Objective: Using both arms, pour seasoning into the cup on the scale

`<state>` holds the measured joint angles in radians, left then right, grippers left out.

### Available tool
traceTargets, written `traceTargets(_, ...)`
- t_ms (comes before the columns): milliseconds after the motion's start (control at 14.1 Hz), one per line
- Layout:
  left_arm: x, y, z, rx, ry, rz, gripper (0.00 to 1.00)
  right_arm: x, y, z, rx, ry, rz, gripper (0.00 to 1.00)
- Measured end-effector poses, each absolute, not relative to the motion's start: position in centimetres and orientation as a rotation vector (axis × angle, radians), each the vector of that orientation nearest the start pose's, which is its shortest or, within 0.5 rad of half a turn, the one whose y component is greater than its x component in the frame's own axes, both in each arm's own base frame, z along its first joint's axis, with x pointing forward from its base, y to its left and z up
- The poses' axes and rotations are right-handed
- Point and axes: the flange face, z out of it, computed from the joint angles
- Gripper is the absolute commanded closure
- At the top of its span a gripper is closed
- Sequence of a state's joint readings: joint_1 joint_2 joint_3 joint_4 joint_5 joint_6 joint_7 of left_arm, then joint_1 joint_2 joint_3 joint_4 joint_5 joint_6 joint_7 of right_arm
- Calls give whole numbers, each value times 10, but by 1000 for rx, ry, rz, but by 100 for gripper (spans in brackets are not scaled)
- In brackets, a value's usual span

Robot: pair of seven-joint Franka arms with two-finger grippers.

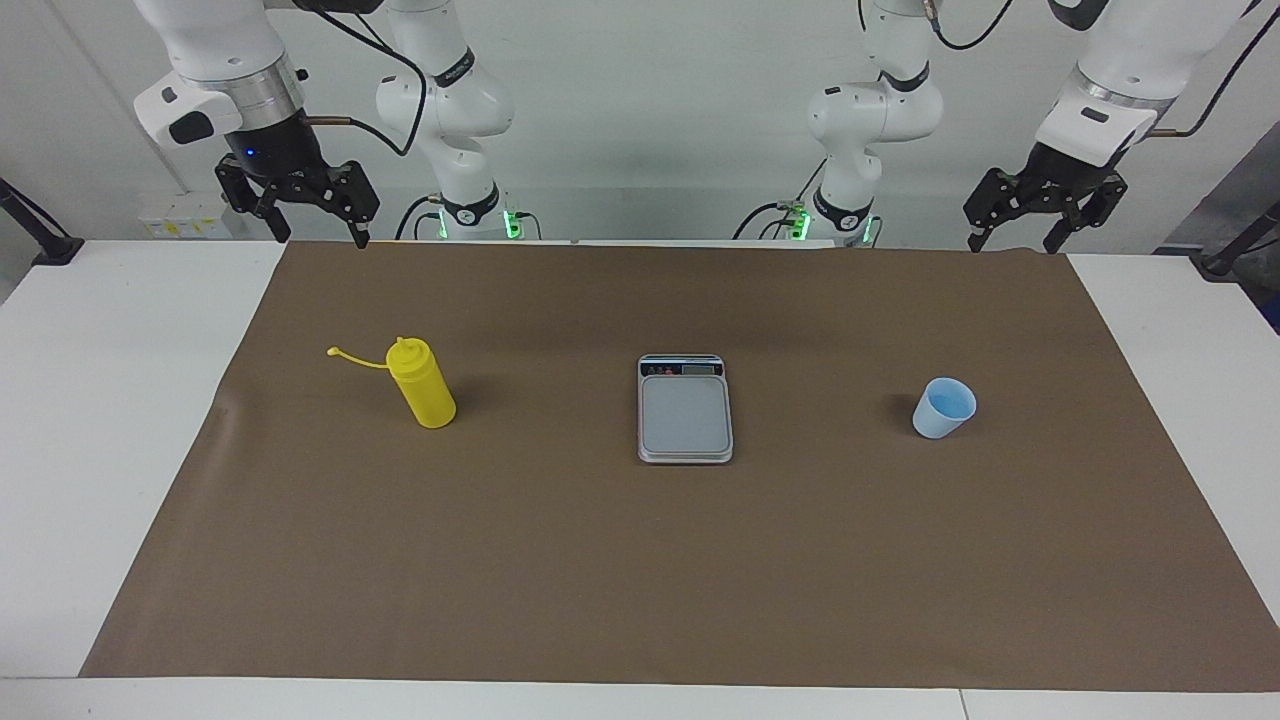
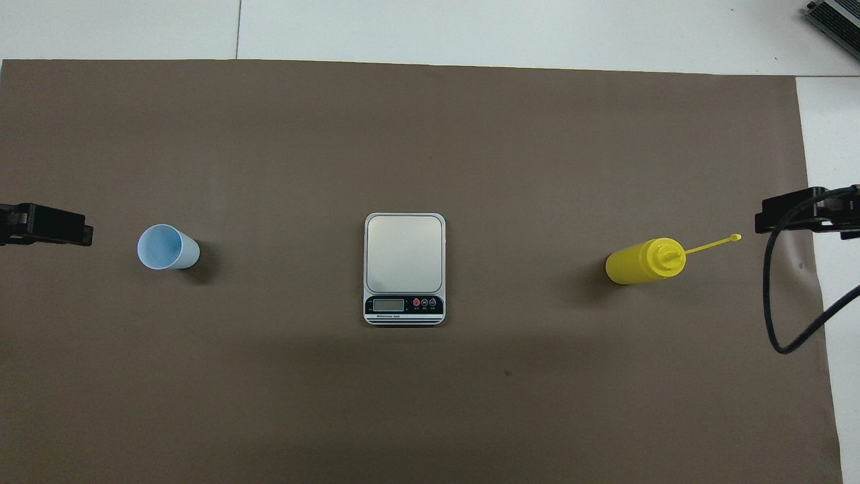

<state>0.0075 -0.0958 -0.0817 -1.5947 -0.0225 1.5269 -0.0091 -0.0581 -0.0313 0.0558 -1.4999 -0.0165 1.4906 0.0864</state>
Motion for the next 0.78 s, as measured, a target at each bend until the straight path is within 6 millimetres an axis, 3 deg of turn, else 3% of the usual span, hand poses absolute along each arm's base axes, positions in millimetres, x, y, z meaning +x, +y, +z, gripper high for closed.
traceTargets(285,518,-44,661,-3155,105,-40,0,536,8,667,-3155,118,-34,0)
traceTargets(783,517,-47,660,-3155,117,-33,0,537,8,666,-3152,183,-33,0)
